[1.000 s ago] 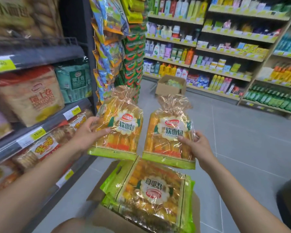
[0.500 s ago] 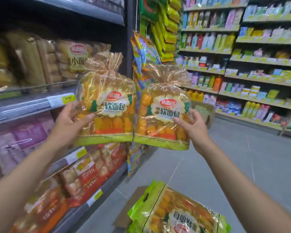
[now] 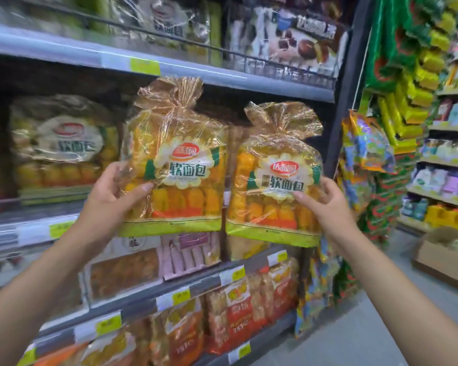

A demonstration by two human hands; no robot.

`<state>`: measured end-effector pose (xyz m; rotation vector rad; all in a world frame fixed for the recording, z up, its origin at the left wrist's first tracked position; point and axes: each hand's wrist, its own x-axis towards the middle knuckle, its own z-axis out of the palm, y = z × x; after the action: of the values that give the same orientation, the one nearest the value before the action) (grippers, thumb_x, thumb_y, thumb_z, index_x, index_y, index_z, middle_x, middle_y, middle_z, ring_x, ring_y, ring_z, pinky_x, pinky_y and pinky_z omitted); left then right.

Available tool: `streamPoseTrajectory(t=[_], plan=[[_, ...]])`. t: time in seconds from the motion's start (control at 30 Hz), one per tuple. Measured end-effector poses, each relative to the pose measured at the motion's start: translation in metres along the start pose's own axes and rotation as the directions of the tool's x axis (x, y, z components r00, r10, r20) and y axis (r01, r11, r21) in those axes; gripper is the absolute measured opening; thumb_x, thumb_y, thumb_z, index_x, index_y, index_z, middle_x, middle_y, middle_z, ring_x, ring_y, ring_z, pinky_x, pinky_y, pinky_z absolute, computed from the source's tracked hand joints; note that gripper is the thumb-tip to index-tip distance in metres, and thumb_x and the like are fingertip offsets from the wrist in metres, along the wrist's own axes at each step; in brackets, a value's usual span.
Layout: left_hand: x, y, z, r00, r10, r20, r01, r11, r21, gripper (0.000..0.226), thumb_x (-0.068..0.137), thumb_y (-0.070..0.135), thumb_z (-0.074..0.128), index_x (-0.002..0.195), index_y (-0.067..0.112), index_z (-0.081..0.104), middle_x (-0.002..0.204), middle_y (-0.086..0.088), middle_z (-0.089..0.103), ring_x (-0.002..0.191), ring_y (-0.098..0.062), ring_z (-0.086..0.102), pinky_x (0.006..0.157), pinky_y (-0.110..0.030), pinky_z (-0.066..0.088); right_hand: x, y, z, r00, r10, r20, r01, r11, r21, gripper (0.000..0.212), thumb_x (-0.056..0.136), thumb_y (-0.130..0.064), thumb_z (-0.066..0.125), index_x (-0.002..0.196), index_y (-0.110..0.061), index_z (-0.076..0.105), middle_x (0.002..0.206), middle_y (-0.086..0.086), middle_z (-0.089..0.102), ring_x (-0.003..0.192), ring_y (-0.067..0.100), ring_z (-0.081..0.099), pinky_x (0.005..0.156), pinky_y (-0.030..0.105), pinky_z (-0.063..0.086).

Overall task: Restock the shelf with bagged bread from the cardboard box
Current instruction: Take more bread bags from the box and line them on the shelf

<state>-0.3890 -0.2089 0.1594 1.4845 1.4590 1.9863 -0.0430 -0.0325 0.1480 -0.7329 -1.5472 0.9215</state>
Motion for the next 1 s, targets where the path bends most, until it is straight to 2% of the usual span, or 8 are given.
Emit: streamPoseTrajectory(t=[0.1,0.27,0.33,0.43,0.57,0.7,0.93,1.0], plan=[[-0.007,0.013,-0.038,0.998,-0.014,-0.060,0.017,0.999,0.047,0.035,0.089,0.017,0.070,0.113,0.039,0.057,0.130,0.023,0.058,0.120,0.009,0.055,0.107,-0.035,0.045,0.011,-0.004,0.037,0.997,-0.031,0.070,0.028,0.998,0.048,0.084,0.057,-0.064,0.089,0.126,-0.029,0.059,0.130,-0.008,0.067,0.126,0.010,0.059,0.108,0.043,0.048],[-0.024,0.031,-0.080,0.990,0.025,-0.139,-0.001,0.985,0.171,0.038,0.093,0.022,0.069,0.116,0.046,0.049,0.129,0.025,0.047,0.124,0.004,0.044,0.106,-0.028,0.032,0.023,-0.004,0.091,0.981,-0.043,0.187,0.023,0.994,0.106,0.047,0.077,-0.035,0.085,0.116,-0.034,0.059,0.120,-0.020,0.065,0.119,-0.001,0.058,0.104,0.035,0.048],[-0.030,0.032,-0.099,0.987,0.004,-0.162,0.029,0.980,0.199,0.040,0.088,0.035,0.076,0.116,0.049,0.053,0.132,0.024,0.051,0.132,-0.005,0.044,0.113,-0.037,0.035,0.024,-0.003,0.107,0.972,-0.032,0.234,0.005,0.993,0.114,0.043,0.081,-0.031,0.083,0.115,-0.034,0.057,0.118,-0.023,0.061,0.118,-0.002,0.055,0.108,0.037,0.045],[-0.043,0.036,-0.122,0.984,-0.050,-0.173,0.088,0.972,0.216,0.044,0.074,0.054,0.082,0.110,0.056,0.057,0.137,0.020,0.055,0.135,-0.017,0.050,0.111,-0.055,0.042,0.030,-0.001,0.128,0.957,-0.010,0.290,-0.033,0.989,0.145,0.073,0.073,-0.047,0.087,0.133,-0.025,0.052,0.131,-0.015,0.059,0.131,0.008,0.049,0.113,0.043,0.042],[-0.052,0.029,-0.135,0.972,-0.049,-0.230,0.106,0.964,0.245,0.039,0.084,0.035,0.074,0.112,0.051,0.052,0.147,0.014,0.043,0.135,-0.006,0.040,0.114,-0.038,0.035,0.039,-0.002,0.152,0.942,-0.015,0.336,-0.036,0.989,0.146,0.083,0.078,-0.041,0.083,0.148,-0.019,0.044,0.141,-0.011,0.046,0.134,0.009,0.040,0.115,0.039,0.035],[-0.058,0.022,-0.149,0.962,-0.059,-0.268,0.136,0.951,0.277,0.073,0.086,0.032,0.072,0.151,0.025,0.039,0.156,0.009,0.038,0.137,-0.005,0.037,0.112,-0.034,0.034,0.051,-0.017,0.174,0.932,0.019,0.361,-0.092,0.978,0.188,0.097,0.072,-0.045,0.087,0.151,-0.014,0.040,0.147,-0.004,0.044,0.133,0.009,0.040,0.113,0.033,0.033],[-0.064,0.023,-0.164,0.955,-0.073,-0.288,0.140,0.965,0.222,0.076,0.076,0.043,0.077,0.144,0.030,0.046,0.152,0.010,0.046,0.136,-0.003,0.044,0.118,-0.044,0.034,0.085,-0.045,0.207,0.900,0.082,0.428,-0.188,0.959,0.211,0.104,0.046,-0.057,0.096,0.134,-0.015,0.058,0.123,0.001,0.072,0.115,0.019,0.068,0.109,0.047,0.047],[-0.063,0.021,-0.165,0.949,-0.063,-0.309,0.128,0.972,0.195,0.070,0.074,0.038,0.073,0.138,0.033,0.046,0.147,0.015,0.045,0.130,0.002,0.044,0.117,-0.038,0.032,0.098,-0.051,0.216,0.896,0.101,0.432,-0.217,0.949,0.227,0.091,0.056,-0.046,0.094,0.133,-0.014,0.058,0.118,0.004,0.075,0.110,0.022,0.071,0.104,0.049,0.052]])
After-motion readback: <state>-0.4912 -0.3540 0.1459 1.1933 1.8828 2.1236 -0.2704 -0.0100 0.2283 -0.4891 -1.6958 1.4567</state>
